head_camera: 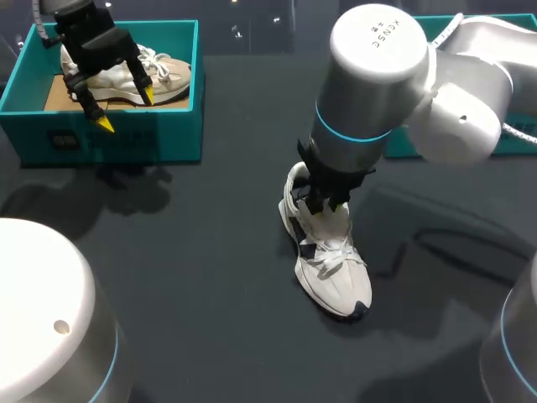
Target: Take the shoe out of the shoebox, open the shoe tongue, remove and reinsert the insole, then place the shoe into the shoebox
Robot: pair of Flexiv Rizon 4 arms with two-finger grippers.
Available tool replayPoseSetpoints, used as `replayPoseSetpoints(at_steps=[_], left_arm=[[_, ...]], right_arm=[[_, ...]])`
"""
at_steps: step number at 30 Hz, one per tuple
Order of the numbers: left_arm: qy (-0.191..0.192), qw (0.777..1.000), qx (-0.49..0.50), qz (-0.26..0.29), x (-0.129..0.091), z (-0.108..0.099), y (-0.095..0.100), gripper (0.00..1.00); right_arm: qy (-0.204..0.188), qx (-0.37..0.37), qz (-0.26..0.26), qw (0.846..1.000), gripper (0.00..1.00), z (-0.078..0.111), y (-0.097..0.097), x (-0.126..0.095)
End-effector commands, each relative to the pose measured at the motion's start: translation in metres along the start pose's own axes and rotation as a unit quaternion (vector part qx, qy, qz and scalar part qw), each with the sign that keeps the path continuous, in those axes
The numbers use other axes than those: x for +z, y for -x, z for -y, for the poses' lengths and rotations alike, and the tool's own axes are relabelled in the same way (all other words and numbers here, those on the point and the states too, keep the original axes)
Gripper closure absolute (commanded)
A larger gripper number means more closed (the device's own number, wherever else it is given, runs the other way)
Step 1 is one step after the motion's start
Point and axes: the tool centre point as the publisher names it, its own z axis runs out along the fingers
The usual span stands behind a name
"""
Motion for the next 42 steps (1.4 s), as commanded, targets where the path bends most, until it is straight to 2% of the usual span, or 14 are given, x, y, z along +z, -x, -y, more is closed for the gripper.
replayPoseSetpoints(at_steps=[1,6,9,13,21,26,34,42], left_arm=[[0.001,1.0,0.0,-0.001,-0.001,0.0,0.0,0.0],[0.001,1.0,0.0,-0.001,-0.001,0.0,0.0,0.0],[0.001,1.0,0.0,-0.001,-0.001,0.0,0.0,0.0],[0.001,1.0,0.0,-0.001,-0.001,0.0,0.0,0.0],[0.001,1.0,0.0,-0.001,-0.001,0.0,0.0,0.0],[0.001,1.0,0.0,-0.001,-0.001,0.0,0.0,0.0],[0.001,1.0,0.0,-0.001,-0.001,0.0,0.0,0.0],[0.001,1.0,0.0,-0.001,-0.001,0.0,0.0,0.0]], right_arm=[[-0.015,0.002,-0.011,1.0,0.7,-0.012,0.005,0.023],[-0.021,0.011,-0.019,1.0,0.69,-0.02,0.014,0.033],[-0.013,0.008,-0.013,1.0,0.68,-0.019,0.011,0.025],[0.002,0.019,0.009,1.0,0.67,-0.006,0.008,0.006],[-0.02,0.063,0.066,0.996,0.64,0.017,0.002,-0.004],[-0.037,0.085,0.078,0.993,0.63,0.024,0.006,0.005],[-0.058,0.107,0.042,0.992,0.64,0.029,0.013,0.026],[-0.054,0.077,-0.008,0.995,0.64,0.014,0.002,0.046]])
